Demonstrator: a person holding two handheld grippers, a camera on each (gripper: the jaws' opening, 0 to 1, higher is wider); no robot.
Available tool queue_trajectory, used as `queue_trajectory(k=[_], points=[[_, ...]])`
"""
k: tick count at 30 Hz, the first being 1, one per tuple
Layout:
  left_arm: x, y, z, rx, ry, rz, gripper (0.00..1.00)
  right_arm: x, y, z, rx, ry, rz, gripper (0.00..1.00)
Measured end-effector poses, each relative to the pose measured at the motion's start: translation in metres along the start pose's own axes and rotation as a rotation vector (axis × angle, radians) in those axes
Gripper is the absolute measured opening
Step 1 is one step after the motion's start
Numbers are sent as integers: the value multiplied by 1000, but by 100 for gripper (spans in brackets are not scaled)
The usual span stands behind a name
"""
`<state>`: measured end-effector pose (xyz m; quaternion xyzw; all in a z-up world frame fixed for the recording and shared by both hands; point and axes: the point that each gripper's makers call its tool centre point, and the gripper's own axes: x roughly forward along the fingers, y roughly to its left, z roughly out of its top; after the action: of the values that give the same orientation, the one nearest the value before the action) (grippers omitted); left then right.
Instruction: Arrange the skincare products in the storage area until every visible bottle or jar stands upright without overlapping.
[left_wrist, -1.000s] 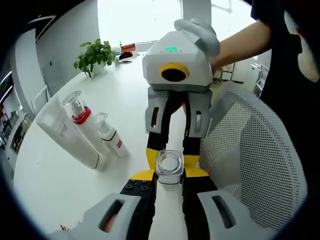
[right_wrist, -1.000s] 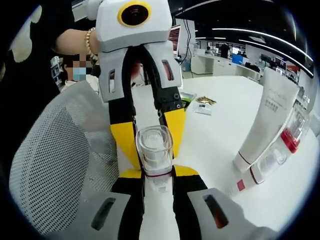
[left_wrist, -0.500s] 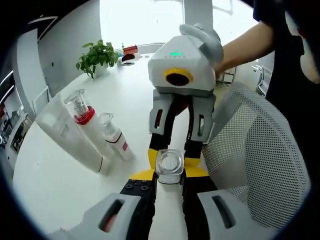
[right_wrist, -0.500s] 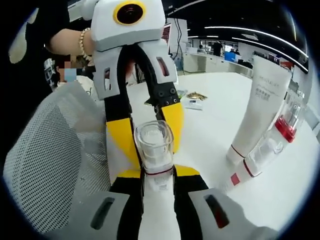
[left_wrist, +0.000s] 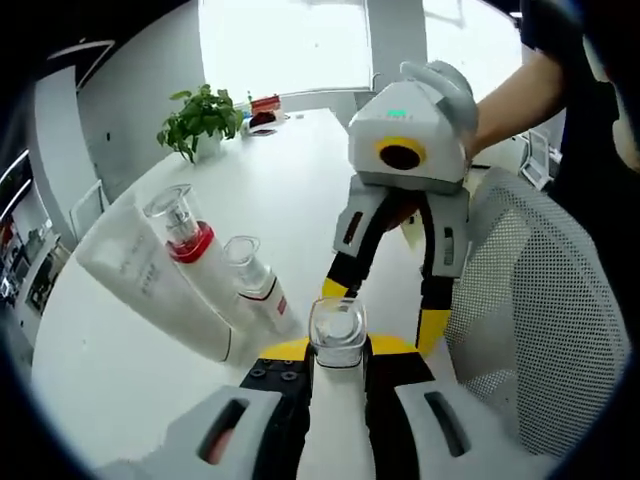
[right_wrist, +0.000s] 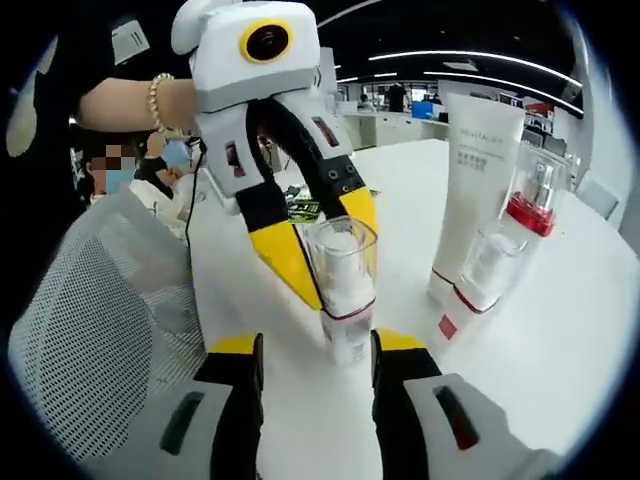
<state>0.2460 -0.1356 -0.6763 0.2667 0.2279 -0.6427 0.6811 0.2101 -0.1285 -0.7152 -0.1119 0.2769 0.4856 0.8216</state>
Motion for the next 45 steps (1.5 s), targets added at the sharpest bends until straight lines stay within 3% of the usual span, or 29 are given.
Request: queue_trajectory(k=[13,25,28,33,37,45], points=[[8,36,1,-12,-9,39,24,-9,-8,-7,89,-34,-74,57],[17,50,5,-19,-17,47,24,-21,-15,-14,144,-54,-140,72],[20,49,1,-7,6,46,24,-24,-17,-14,156,-62,-155,76],[22,51,6,-32,-16,48,25,-28,-20,-17,170,-64,-171,76],[26,52,-1,-18,12,46,25,-31,-23,-17,179,-70,-179,76],[28,53,-1,-41,5,45,25,-32,-25,-16,188,-76,-187,77]])
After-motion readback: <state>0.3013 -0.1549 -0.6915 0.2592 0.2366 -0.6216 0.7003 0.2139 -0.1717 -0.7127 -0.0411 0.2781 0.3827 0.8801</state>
